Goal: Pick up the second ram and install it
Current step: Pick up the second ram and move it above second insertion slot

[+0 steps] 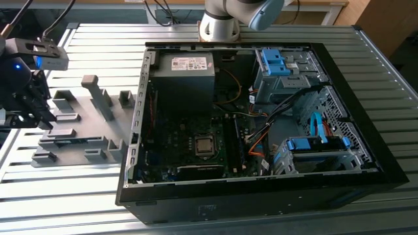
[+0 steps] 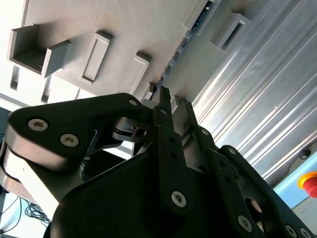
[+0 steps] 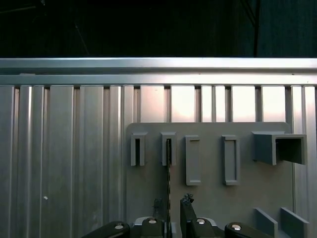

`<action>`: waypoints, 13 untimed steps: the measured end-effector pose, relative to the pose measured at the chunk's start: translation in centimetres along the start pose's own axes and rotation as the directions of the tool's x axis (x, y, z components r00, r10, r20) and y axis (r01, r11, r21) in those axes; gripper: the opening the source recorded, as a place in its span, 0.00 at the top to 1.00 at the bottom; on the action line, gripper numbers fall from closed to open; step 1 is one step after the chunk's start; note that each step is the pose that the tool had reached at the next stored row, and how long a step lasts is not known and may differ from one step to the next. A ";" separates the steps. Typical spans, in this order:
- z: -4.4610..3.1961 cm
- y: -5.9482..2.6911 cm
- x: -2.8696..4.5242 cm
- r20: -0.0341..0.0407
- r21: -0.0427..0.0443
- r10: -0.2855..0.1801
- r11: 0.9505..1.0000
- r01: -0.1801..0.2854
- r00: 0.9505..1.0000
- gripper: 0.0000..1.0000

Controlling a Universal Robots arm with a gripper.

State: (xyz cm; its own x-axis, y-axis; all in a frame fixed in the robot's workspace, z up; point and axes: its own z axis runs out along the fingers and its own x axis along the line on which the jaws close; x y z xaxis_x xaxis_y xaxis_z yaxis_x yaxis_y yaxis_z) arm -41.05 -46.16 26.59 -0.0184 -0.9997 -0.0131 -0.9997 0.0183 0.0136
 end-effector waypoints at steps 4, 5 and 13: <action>0.14 0.00 0.00 0.000 0.000 0.000 1.000 0.000 1.000 0.73; 0.17 0.00 0.00 0.000 0.000 0.000 1.000 0.000 1.000 0.73; 0.47 -0.01 0.01 0.000 0.000 0.000 1.000 0.000 1.000 0.73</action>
State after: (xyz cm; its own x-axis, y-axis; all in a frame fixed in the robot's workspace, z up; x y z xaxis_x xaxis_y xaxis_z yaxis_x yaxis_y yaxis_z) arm -41.05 -46.16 26.12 -0.0189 -0.9997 -0.0131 -0.9997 0.0187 0.0135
